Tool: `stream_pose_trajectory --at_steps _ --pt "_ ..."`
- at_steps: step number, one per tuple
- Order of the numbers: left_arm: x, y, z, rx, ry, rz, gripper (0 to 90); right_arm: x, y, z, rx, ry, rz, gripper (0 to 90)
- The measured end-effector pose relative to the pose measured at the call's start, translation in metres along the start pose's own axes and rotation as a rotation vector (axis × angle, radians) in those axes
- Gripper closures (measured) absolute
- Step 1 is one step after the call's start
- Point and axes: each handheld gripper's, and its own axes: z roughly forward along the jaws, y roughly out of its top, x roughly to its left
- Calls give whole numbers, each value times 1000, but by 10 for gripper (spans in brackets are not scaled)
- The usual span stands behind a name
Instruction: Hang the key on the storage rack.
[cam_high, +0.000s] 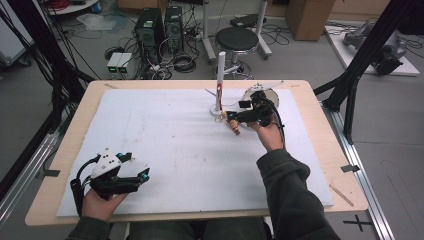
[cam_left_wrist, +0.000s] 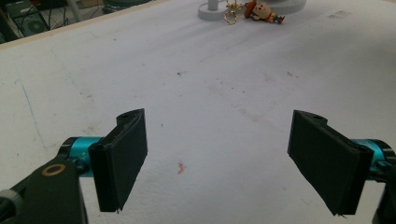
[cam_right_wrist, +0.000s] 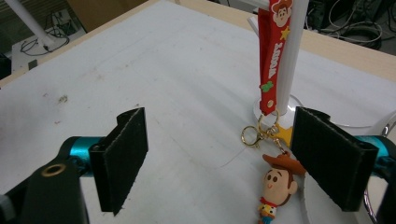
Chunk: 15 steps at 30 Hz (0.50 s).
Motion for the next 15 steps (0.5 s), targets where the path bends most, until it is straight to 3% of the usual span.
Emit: stream_pose_trajectory --at_steps 5,15 --pt "0 0 0 -1 1 -2 204 4 -3 -1 -10 -6 -3 125" --pt "-1 0 0 -3 1 -4 204 6 -14 -8 -23 -6 5 120"
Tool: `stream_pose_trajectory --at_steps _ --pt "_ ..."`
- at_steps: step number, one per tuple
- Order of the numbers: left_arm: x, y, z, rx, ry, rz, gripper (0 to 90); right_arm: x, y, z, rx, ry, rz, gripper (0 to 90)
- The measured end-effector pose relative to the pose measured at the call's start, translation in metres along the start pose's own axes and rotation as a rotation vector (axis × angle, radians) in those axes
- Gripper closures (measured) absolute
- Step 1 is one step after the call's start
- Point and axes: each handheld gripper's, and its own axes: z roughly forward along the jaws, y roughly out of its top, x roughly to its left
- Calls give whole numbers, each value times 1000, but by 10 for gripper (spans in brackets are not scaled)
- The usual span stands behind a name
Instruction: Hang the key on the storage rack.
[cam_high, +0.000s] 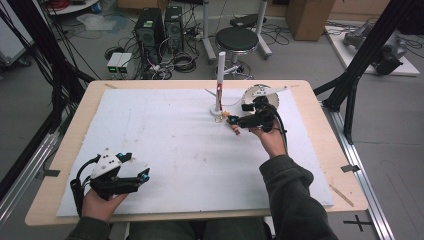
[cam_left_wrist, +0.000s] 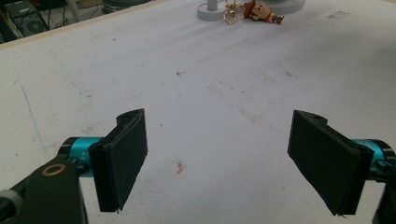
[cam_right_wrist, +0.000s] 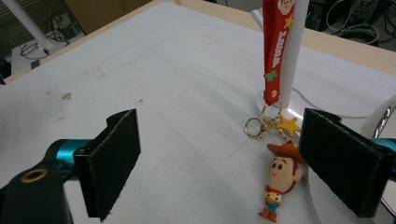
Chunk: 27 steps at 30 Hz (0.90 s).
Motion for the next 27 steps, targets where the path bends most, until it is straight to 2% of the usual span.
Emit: stream_pose_trajectory --at_steps 27 --pt "1 0 1 1 2 -4 204 9 -14 -9 -10 7 -27 118"
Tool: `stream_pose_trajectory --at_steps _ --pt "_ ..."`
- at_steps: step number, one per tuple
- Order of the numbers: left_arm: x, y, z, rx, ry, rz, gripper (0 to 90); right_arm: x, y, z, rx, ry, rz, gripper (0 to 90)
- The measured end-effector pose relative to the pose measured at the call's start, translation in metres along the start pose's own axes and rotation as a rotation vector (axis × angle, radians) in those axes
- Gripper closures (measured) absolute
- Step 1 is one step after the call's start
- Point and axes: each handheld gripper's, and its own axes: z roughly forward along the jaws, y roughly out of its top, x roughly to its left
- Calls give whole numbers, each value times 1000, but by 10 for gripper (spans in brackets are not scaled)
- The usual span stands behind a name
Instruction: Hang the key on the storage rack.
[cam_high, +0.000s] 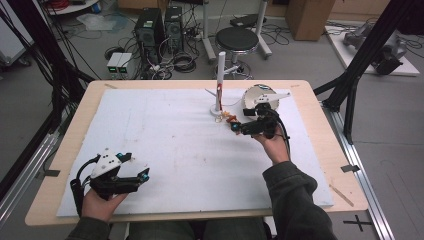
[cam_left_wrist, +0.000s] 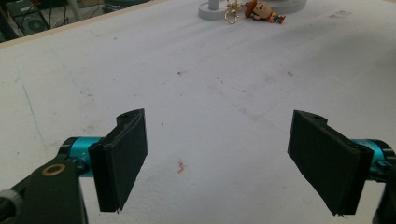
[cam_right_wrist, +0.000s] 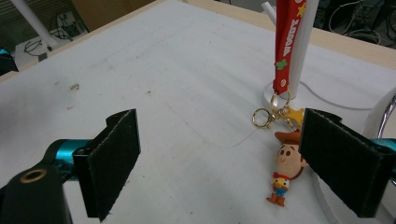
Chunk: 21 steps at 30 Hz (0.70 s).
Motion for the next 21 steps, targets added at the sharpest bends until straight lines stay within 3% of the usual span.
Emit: stream_pose_trajectory --at_steps 21 --pt "0 0 0 2 2 0 204 8 -14 -7 7 5 -13 117"
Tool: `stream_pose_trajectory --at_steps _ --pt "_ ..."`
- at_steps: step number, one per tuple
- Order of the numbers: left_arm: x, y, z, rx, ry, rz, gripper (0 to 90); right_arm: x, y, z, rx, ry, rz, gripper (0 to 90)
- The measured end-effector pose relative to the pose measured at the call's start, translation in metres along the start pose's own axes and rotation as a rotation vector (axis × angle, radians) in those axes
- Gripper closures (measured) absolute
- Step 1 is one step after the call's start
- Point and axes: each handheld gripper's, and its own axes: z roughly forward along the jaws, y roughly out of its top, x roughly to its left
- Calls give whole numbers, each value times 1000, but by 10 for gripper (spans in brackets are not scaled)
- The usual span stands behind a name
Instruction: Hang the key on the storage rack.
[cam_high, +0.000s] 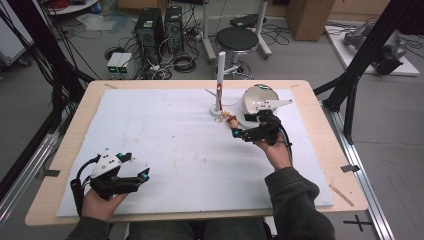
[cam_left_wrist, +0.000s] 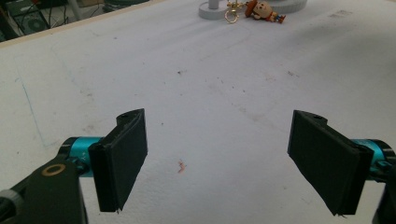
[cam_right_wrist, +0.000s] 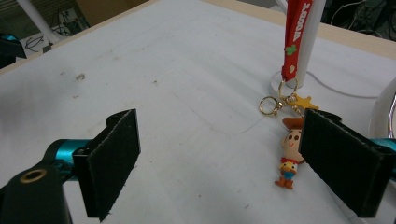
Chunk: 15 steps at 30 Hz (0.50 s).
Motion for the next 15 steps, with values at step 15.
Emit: stream_pose_trajectory --at_steps 15 --pt "0 0 0 0 0 0 204 9 -4 -7 -12 -1 -25 116"
